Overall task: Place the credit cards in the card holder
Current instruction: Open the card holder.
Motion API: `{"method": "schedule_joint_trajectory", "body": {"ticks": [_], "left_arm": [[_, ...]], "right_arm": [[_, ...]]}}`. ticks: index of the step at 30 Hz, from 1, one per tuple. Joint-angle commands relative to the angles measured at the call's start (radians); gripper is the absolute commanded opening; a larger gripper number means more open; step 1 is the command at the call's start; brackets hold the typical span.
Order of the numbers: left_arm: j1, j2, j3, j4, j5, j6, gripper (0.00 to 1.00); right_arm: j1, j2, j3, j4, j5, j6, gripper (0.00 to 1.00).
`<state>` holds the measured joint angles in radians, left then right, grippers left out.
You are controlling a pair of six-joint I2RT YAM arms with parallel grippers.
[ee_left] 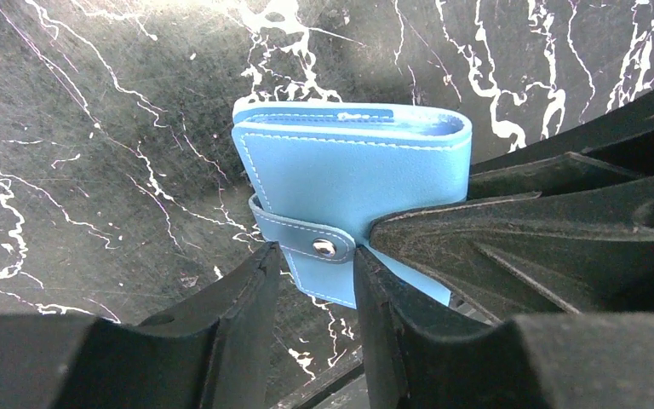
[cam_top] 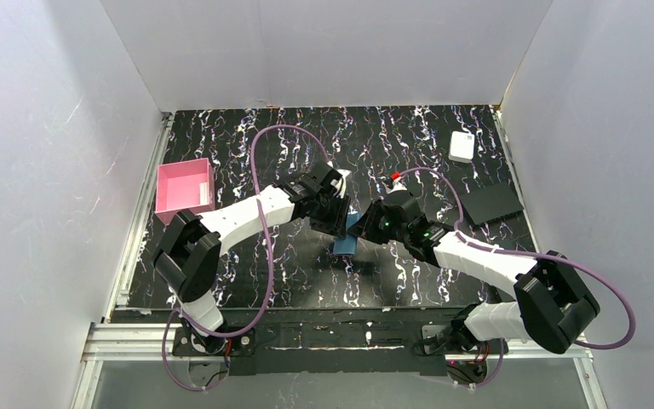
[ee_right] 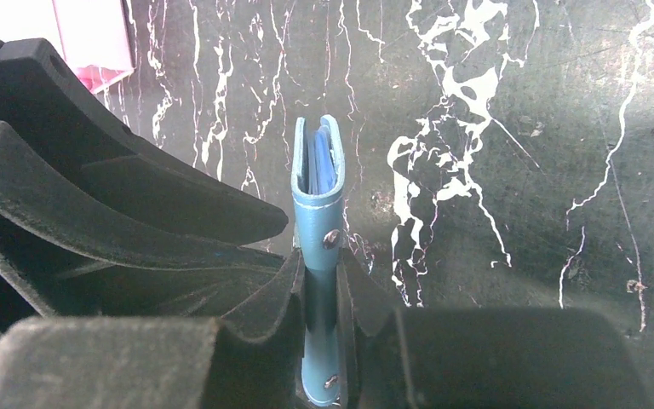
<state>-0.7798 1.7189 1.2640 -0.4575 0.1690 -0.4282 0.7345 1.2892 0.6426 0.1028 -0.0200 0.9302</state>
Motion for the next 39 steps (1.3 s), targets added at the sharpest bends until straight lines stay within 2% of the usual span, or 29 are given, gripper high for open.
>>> {"method": "schedule_joint_trajectory", "body": {"ticks": [1,8,12,14,18,22,23,25,30,32,34,36,39], "left_arm": [[-0.005,0.031,0.054,-0.079,-0.095,0.009,0.32],[-0.006,0.082,0.127,-0.214,-0.282,0.041,0.20],[-0.003,0.070,0.128,-0.219,-0.299,0.058,0.02],[0.000,0.053,0.120,-0.208,-0.283,0.070,0.00],[0.036,-0.006,0.070,-0.139,-0.162,0.088,0.00],[0.079,-0.067,0.030,-0.066,0.059,0.129,0.00],[0.086,-0.090,0.012,-0.040,0.102,0.132,0.07],[0.107,-0.148,-0.044,0.034,0.199,0.115,0.27],[0.185,-0.229,-0.110,0.178,0.411,0.052,0.49],[0.217,-0.225,-0.115,0.227,0.516,0.024,0.58],[0.232,-0.230,-0.133,0.294,0.601,-0.012,0.66],[0.237,-0.241,-0.157,0.372,0.672,-0.049,0.70],[0.236,-0.251,-0.173,0.405,0.692,-0.071,0.71]], "right_arm": [[0.008,-0.048,0.072,0.058,-0.028,0.010,0.01],[0.008,-0.115,0.061,0.003,0.014,-0.002,0.01],[-0.001,-0.158,0.059,-0.043,0.070,-0.025,0.01],[-0.024,-0.165,0.048,-0.040,0.041,-0.032,0.01],[-0.115,-0.183,-0.016,0.065,-0.131,-0.070,0.01],[-0.282,-0.143,-0.095,0.257,-0.464,-0.063,0.01],[-0.316,-0.133,-0.101,0.284,-0.531,-0.071,0.01],[-0.341,-0.128,-0.104,0.327,-0.618,-0.084,0.01],[-0.351,-0.085,-0.089,0.494,-0.801,-0.007,0.01],[-0.351,-0.082,-0.073,0.493,-0.832,-0.023,0.01],[-0.351,-0.083,-0.037,0.396,-0.831,-0.088,0.01],[-0.351,-0.083,-0.024,0.380,-0.848,-0.099,0.01],[-0.351,-0.083,-0.014,0.383,-0.862,-0.101,0.01]]}}
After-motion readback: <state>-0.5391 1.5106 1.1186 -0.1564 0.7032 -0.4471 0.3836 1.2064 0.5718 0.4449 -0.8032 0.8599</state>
